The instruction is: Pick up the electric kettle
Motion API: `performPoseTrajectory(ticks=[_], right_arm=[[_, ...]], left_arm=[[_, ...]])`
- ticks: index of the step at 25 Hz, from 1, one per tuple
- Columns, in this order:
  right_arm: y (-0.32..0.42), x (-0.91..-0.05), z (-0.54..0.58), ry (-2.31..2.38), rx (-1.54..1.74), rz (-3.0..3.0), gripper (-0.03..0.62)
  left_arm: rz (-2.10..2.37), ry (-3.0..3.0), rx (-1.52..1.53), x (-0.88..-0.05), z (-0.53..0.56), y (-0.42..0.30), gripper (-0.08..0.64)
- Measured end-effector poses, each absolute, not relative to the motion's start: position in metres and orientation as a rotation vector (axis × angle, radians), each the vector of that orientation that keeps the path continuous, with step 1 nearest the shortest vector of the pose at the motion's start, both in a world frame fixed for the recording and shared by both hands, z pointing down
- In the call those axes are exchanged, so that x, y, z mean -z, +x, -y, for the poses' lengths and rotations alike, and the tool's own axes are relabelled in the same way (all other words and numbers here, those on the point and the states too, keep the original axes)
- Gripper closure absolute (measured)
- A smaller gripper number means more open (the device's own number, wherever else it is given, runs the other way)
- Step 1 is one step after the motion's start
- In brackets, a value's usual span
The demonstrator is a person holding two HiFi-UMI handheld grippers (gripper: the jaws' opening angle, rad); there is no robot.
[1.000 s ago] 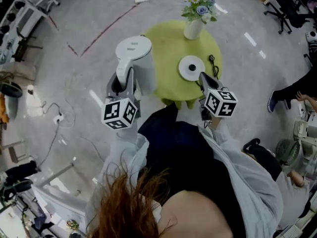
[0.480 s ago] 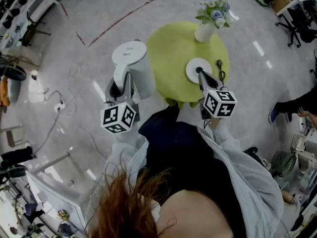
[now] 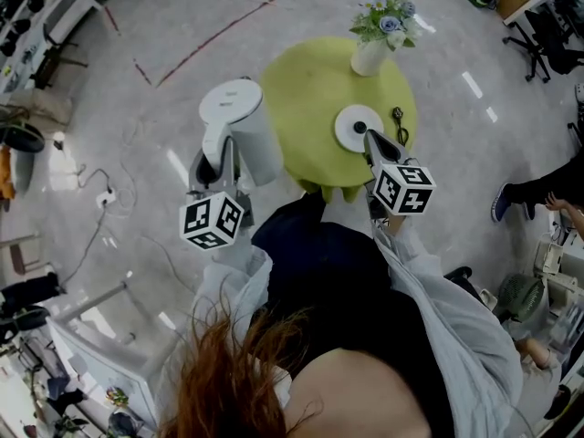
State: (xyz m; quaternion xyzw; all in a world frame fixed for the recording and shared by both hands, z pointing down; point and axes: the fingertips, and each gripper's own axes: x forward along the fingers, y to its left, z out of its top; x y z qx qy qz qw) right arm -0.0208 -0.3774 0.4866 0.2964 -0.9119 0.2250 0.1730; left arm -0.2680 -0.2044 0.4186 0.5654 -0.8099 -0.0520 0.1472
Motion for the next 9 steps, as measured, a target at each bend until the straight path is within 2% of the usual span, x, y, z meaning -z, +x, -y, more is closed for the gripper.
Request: performPoseTrajectory(ticks=[9], right_arm=[[-0.025,-0.4887,0.3776,0.838,-0.645,2.583,0.591]], left_arm=[[2.313,1.66,0.152,-0.4172,0.2111,-0.2648,0.4]])
